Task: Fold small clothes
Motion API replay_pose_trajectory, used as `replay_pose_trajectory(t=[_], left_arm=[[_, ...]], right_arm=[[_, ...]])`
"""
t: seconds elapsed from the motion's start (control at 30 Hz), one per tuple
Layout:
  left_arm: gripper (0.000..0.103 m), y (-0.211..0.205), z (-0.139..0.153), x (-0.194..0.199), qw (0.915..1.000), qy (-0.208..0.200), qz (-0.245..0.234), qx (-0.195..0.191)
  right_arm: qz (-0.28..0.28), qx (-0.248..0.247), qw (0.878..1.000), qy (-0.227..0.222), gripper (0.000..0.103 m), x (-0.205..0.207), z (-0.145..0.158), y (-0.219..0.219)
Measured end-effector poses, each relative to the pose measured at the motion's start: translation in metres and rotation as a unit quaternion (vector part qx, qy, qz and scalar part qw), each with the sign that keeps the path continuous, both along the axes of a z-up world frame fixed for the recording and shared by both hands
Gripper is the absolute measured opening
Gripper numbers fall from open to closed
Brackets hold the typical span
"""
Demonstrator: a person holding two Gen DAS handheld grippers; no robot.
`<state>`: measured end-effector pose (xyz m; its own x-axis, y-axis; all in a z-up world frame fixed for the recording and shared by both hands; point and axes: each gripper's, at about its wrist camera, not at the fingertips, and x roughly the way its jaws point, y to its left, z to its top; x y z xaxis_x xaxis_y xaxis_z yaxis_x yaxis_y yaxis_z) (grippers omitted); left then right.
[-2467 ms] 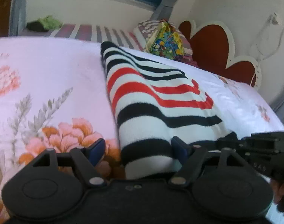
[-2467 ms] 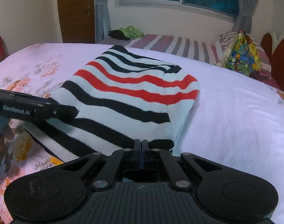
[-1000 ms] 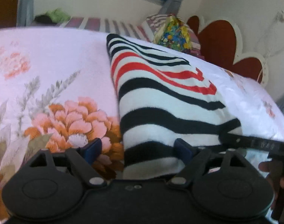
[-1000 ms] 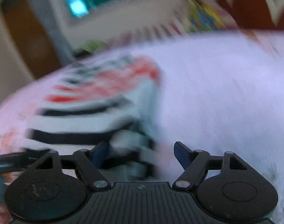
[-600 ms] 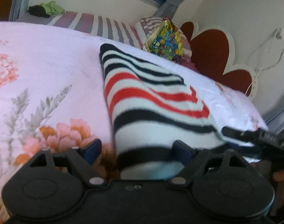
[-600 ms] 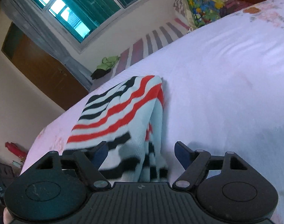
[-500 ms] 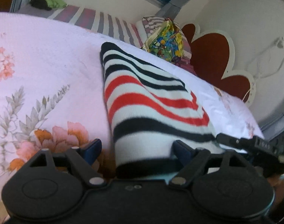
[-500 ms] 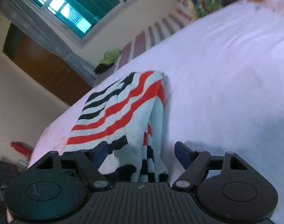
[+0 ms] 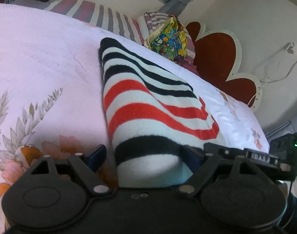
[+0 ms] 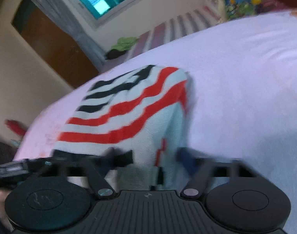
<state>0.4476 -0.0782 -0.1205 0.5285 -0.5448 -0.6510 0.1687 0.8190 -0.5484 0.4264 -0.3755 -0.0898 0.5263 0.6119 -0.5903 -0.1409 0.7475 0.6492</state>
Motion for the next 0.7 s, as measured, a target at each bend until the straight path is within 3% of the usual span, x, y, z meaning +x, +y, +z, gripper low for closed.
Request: replay_pose_trajectory(t=[0.07, 0.17, 0.27, 0.37, 0.43, 0.5, 0.57, 0.63, 0.7], left_arm=[[0.083, 0.001, -0.001, 0.0, 1.0, 0.001, -0.004, -0.006], [0.083, 0.0, -0.002, -0.005, 1.0, -0.005, -0.001, -0.005], [0.083, 0.002, -0.003, -0.009, 0.9999, -0.005, 0.007, -0.011], [0.083, 0.002, -0.003, -0.012, 0.9998, -0.006, 0.013, -0.011], [0.083, 0.0, -0.003, -0.015, 0.9997, -0.011, 0.022, -0.007], [0.082, -0.005, -0.005, -0.025, 0.9988, -0.015, 0.046, -0.011], [0.083, -0.013, -0.006, -0.034, 0.9985, -0.026, 0.047, -0.006], [0.083, -0.021, -0.004, -0.039, 0.9985, -0.038, 0.037, 0.013], [0.084, -0.018, -0.003, -0.036, 0.9989, -0.03, 0.035, 0.007]], right_arm=[[-0.003, 0.012, 1.0, 0.0, 0.044, 0.003, -0.003, -0.008], [0.005, -0.031, 0.999, -0.027, 0.044, 0.003, 0.005, -0.001], [-0.024, -0.086, 0.995, -0.053, 0.055, -0.003, 0.018, 0.009], [-0.021, -0.081, 0.995, -0.057, 0.054, -0.001, 0.021, 0.012], [-0.001, -0.098, 0.993, -0.065, 0.024, 0.006, 0.021, 0.021], [0.012, -0.14, 0.983, -0.121, 0.017, 0.008, 0.034, 0.034], [0.024, -0.151, 0.978, -0.144, 0.017, 0.016, 0.04, 0.042], [0.025, -0.141, 0.984, -0.105, 0.017, 0.034, 0.027, 0.038], [0.028, -0.103, 0.992, -0.063, 0.018, 0.04, 0.013, 0.024]])
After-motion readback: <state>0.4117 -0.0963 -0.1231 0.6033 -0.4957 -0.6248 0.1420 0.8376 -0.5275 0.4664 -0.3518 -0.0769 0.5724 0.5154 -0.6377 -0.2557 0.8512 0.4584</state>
